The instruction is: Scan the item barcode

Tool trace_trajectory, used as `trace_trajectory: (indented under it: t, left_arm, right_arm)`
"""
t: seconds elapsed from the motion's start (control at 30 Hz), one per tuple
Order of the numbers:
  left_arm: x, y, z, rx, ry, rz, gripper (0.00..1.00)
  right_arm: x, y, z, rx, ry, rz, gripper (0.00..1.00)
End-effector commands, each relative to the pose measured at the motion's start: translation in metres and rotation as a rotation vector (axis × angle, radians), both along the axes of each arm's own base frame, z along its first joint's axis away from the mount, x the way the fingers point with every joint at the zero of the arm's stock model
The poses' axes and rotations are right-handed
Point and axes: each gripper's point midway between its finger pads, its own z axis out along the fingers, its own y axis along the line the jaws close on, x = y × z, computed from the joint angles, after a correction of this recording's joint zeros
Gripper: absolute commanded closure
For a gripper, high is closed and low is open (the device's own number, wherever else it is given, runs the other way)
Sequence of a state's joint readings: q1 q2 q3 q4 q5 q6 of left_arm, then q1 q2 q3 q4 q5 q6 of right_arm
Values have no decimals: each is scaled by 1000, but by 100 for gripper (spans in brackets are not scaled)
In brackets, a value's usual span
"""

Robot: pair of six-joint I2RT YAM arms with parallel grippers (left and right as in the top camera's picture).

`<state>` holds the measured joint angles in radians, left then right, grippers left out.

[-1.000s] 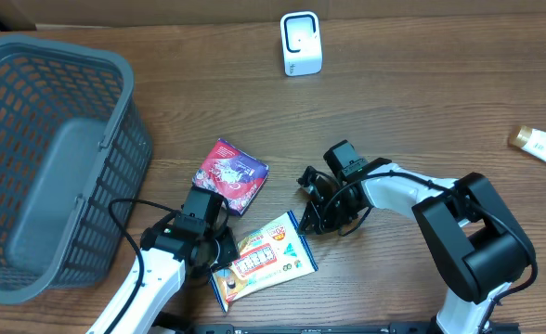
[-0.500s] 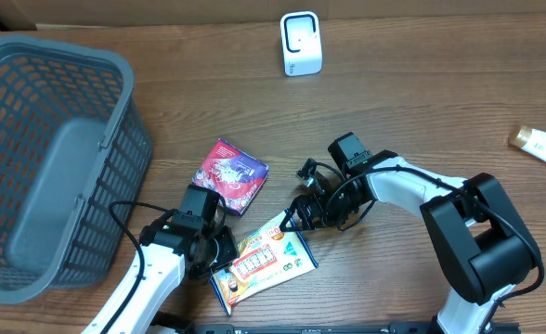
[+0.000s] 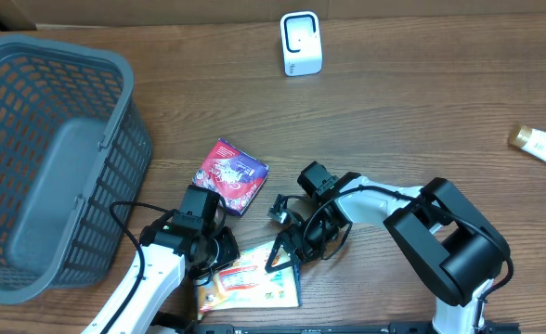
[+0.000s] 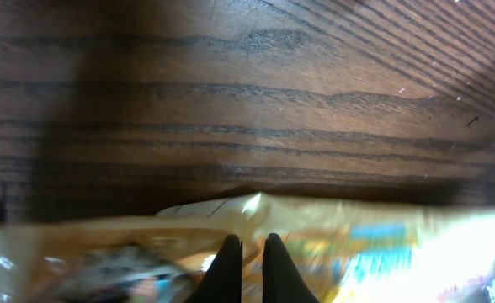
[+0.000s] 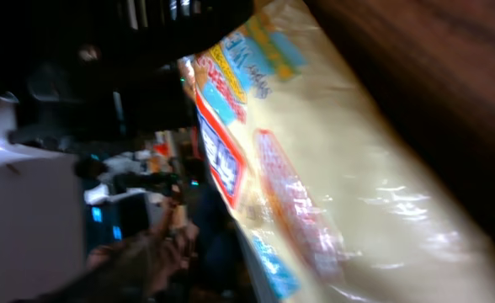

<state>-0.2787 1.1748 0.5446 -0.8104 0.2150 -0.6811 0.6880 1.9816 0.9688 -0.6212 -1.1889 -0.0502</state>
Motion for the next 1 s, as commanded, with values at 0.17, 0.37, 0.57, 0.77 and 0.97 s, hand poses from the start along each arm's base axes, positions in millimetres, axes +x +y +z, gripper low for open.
trace_trajectory:
  t: [0.17, 0.37, 0.57, 0.77, 0.97]
  left_arm:
    - [-4, -1, -4, -10, 19, -1, 96]
    - [-3, -2, -3, -15, 17, -2, 96]
    - [16, -20, 22, -100, -62, -109, 28]
    - [36, -35, 57, -160, -137, -179, 3]
    - [33, -58, 75, -308, -129, -209, 66]
  right_arm:
    - [-1, 7, 20, 122, 66, -1, 96]
    - [12, 4, 7, 71, -13, -22, 96]
    - [67, -29, -5, 13, -78, -189, 96]
    - [108, -62, -10, -6, -111, -325, 96]
    - [115, -70, -17, -50, -139, -347, 96]
